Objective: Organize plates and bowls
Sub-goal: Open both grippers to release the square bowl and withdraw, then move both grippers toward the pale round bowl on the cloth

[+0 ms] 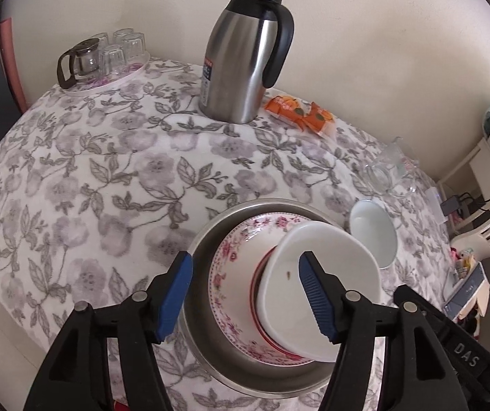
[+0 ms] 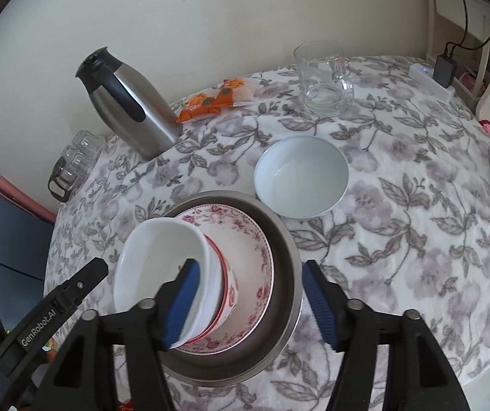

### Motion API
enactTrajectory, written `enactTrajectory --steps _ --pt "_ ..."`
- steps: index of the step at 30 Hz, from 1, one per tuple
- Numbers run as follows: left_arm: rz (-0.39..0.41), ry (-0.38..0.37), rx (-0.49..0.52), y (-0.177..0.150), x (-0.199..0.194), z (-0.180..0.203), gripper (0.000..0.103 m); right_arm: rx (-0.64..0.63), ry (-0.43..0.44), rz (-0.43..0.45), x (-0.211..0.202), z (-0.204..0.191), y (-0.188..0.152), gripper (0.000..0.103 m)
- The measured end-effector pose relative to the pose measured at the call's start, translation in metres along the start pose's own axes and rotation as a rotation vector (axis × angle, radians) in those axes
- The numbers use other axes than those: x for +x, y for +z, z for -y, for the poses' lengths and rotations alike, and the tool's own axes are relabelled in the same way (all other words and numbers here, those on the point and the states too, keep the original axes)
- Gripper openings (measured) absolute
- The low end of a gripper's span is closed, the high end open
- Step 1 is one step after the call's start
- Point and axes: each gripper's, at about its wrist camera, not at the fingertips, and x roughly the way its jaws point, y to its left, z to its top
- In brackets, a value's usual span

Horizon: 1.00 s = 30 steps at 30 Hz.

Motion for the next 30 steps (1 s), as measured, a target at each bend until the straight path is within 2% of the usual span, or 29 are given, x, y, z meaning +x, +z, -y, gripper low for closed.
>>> enactTrajectory --steps 1,2,3,12,14,18,21,25,30 --pt "-0.001 0.011 -0.003 0.0 0.001 0.0 0.074 -0.003 -0.004 0.002 0.0 0.0 0.0 0.073" --pt "0.002 0.018 -0.006 0.0 0.002 -0.001 0.084 -0.005 -0.005 0.002 0.001 0.0 0.0 0.075" --pt "0.01 0.025 -0.009 0.0 0.002 -0.001 0.087 -0.003 -0.002 0.002 0.001 0.0 0.0 0.076" --pt "0.047 0.075 -0.034 0.001 0.0 -0.005 0.089 -0.019 -0.006 0.048 -0.001 0.006 0.002 0.094" --pt "0.056 0.081 -0.039 0.001 -0.001 -0.004 0.089 -0.023 -0.007 0.054 -0.001 0.009 0.002 0.103" --pt "0.064 0.078 -0.04 0.0 0.0 0.0 0.09 -0.022 -0.002 0.082 -0.005 0.017 0.004 0.103" --pt "0.072 0.094 -0.03 -0.001 0.001 0.004 0.1 -0.009 0.009 0.112 -0.009 0.025 0.006 0.103" --pt "0.099 0.105 -0.024 0.001 0.001 0.007 0.1 0.022 0.007 0.166 -0.014 0.04 0.01 0.103" --pt "0.176 0.058 -0.017 0.009 -0.008 0.012 0.1 0.058 -0.006 0.246 -0.018 0.061 0.015 0.103"
